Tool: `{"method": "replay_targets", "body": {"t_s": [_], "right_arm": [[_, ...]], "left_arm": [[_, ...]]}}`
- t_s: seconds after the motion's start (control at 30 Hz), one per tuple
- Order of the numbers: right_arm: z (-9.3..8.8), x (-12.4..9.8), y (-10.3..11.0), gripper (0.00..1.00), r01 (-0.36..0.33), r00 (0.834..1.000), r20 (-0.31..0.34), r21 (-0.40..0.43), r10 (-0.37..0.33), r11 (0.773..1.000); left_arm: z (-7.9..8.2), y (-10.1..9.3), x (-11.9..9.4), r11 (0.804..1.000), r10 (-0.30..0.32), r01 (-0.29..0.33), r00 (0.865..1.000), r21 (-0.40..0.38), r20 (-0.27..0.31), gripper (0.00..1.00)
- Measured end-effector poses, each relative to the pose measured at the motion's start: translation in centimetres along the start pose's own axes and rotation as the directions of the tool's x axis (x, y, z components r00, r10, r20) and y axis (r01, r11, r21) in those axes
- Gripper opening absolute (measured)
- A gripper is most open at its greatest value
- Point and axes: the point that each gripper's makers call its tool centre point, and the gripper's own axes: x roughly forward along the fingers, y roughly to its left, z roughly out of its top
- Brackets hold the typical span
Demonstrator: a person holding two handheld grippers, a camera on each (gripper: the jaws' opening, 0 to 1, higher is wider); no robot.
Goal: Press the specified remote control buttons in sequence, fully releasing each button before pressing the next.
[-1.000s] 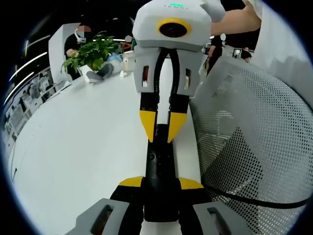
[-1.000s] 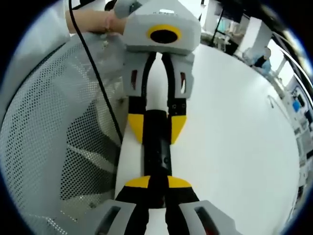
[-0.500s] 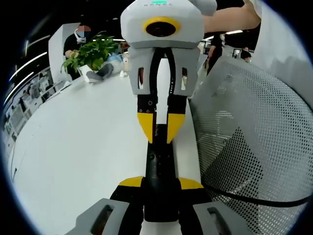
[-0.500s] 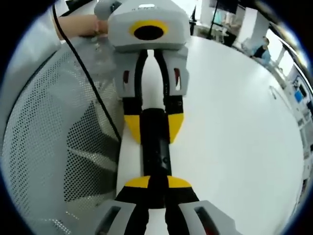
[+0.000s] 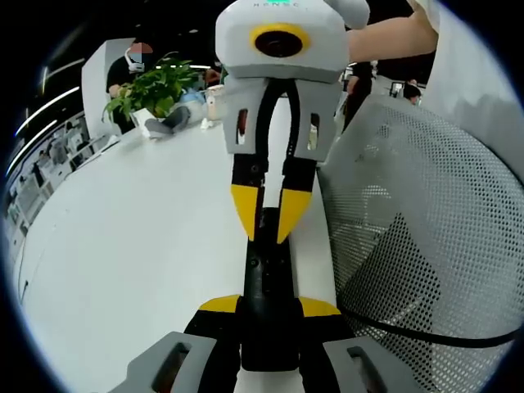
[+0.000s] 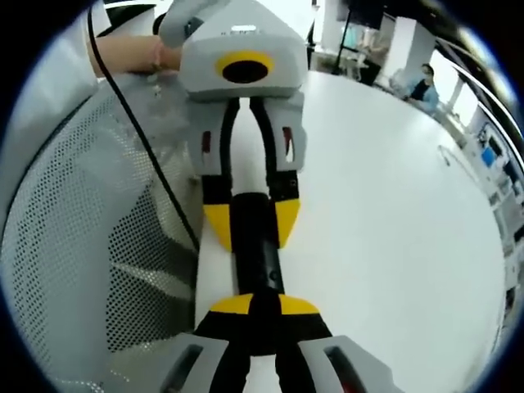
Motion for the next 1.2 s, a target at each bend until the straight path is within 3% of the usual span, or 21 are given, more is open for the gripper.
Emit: {"method": "replay_targets", "body": {"t_s": [0.2,0.43,0.6,0.7,0.77,0.97,1.07,1.2], "right_arm": [[-0.09,0.02,0.10,0.05,-0.008,1.000,-0.029,-0.071,0.006,0.997],[-0.08,0.20,0.13,0.05,-0.027,0.997,-0.068,-0.067,0.023,0.997],[-0.22,0.15,0.37,0.05,-0.018,0.996,-0.084,-0.140,0.006,0.990],[-0.16,0.07,0.12,0.05,-0.013,0.997,-0.072,-0.077,0.008,0.997],[-0.16,0.00,0.18,0.05,-0.010,0.998,-0.063,-0.083,0.005,0.996],[-0.05,-0.17,0.00,0.05,0.012,1.000,0.009,0.004,-0.012,1.000],[-0.12,-0.20,-0.32,0.00,0.041,0.999,0.018,-0.020,-0.041,0.999],[0.06,-0.19,-0.14,0.01,0.028,1.000,0.014,-0.024,-0.028,0.999]], "left_arm": [[0.02,-0.01,-0.02,1.000,-0.001,0.001,1.000,0.001,0.000,0.24],[0.00,-0.03,0.00,1.000,0.000,0.000,1.000,0.000,0.001,0.24],[0.07,-0.09,0.01,1.000,-0.003,0.003,1.000,0.003,0.000,0.24],[0.08,-0.08,0.05,1.000,-0.005,0.005,1.000,0.004,0.000,0.24],[0.10,-0.07,0.03,1.000,-0.002,0.002,1.000,0.004,0.001,0.24],[0.10,-0.07,-0.01,1.000,0.000,0.000,1.000,0.000,0.006,0.24],[0.11,-0.06,-0.01,1.000,0.000,0.000,1.000,-0.001,0.008,0.24],[0.10,-0.06,-0.03,1.000,0.000,0.000,1.000,-0.003,0.009,0.24]]}}
